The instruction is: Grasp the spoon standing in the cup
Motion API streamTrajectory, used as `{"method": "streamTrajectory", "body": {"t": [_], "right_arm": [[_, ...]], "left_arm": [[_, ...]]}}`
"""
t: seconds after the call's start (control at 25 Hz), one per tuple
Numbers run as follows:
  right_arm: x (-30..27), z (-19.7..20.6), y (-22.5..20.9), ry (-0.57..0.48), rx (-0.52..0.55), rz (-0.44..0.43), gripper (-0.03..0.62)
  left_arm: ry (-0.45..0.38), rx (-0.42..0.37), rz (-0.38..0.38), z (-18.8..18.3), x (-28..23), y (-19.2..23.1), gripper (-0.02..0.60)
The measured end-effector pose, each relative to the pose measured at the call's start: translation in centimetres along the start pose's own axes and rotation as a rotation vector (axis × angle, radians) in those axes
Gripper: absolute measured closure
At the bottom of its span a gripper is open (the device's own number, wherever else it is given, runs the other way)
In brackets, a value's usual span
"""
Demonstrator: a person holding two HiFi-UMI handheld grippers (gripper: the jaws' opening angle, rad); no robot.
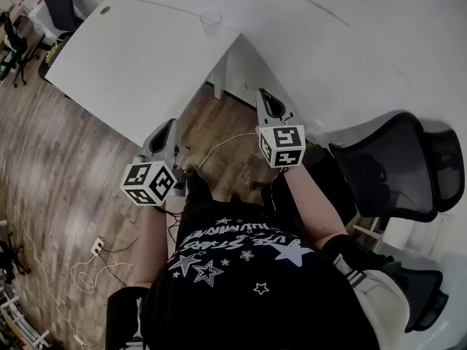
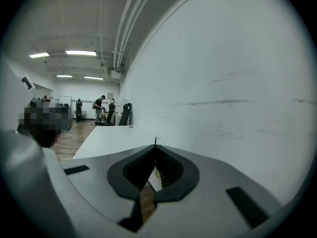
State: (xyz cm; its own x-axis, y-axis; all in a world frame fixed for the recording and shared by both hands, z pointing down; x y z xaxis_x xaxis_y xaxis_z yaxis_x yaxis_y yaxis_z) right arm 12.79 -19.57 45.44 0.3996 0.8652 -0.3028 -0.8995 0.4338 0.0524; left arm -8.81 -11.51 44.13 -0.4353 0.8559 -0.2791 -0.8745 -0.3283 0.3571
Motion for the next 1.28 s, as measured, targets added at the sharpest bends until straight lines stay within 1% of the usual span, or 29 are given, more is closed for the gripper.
{"method": "streamTrajectory", "body": {"t": [0.2,0.4,0.56,0.92,1.08,1.28], "right_arm": [[3.2,1.4,-0.4,0.0,0.001,-0.035,0.581],[5.9,2.2,-0.8,-0.01,-0.014,-0.062,0.58],[7.4,2.5,-0.9,-0.019,-0.031,-0.071,0.582],[8.4,2.0,-0.6,-0.051,-0.034,-0.09,0.582],[8.5,1.9,-0.4,-0.052,-0.031,-0.089,0.582],[8.6,1.9,0.8,-0.05,-0.024,-0.095,0.582]], "left_arm": [[-0.017,0.003,-0.021,1.5,1.7,-3.3,0.574],[-0.041,-0.004,-0.051,2.2,3.7,-5.9,0.574],[-0.036,-0.019,-0.058,2.9,4.6,-7.4,0.574],[-0.051,-0.066,-0.036,2.0,4.0,-9.0,0.574],[-0.058,-0.062,-0.031,1.9,4.3,-9.0,0.574],[-0.059,-0.04,-0.042,2.4,5.4,-7.8,0.574]]}}
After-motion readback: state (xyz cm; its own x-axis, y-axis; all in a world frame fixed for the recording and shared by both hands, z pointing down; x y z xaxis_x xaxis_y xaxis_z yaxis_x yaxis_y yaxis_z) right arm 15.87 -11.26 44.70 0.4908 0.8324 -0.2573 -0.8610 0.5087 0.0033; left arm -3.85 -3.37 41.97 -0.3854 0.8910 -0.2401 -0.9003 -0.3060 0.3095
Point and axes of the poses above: the fingertips, and each gripper's own axes: x backward along the fingers, y to its left, z out of its underside, the point moved 1 cm from there along x, backward along the fingers, and after that the axes turned 5 degrees about y, right-handed, at the moved point
